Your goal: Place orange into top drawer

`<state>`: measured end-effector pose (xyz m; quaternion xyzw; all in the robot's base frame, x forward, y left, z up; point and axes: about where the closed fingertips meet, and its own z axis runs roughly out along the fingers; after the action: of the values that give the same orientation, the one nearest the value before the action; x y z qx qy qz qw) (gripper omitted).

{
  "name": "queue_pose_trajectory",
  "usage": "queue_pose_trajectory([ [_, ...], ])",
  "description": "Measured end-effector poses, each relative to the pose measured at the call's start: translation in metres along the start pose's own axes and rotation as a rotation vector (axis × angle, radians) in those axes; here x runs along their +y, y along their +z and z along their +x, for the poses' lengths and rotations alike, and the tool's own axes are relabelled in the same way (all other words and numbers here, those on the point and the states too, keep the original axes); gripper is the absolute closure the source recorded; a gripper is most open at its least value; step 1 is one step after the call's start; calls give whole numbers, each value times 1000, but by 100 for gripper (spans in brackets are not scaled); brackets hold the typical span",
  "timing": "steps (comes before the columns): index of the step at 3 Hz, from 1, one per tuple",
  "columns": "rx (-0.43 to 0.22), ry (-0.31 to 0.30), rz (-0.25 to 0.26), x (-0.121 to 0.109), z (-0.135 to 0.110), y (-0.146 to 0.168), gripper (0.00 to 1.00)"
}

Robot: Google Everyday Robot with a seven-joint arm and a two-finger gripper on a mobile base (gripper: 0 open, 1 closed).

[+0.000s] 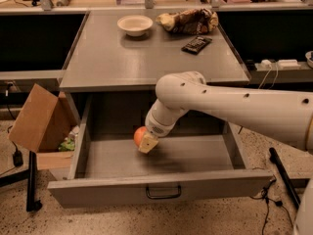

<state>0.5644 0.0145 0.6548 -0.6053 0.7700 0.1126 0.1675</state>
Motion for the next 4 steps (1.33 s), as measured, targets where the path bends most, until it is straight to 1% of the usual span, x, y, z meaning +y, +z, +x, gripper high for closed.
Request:
queue_pose_trajectory([
  [1,-53,26,28,-10,11,-10,28],
  [2,-109,48,31,-15,22,-13,4],
  [3,-180,65,38,-18,31,-20,0],
  [4,-258,37,51,-17,36,-33,0],
])
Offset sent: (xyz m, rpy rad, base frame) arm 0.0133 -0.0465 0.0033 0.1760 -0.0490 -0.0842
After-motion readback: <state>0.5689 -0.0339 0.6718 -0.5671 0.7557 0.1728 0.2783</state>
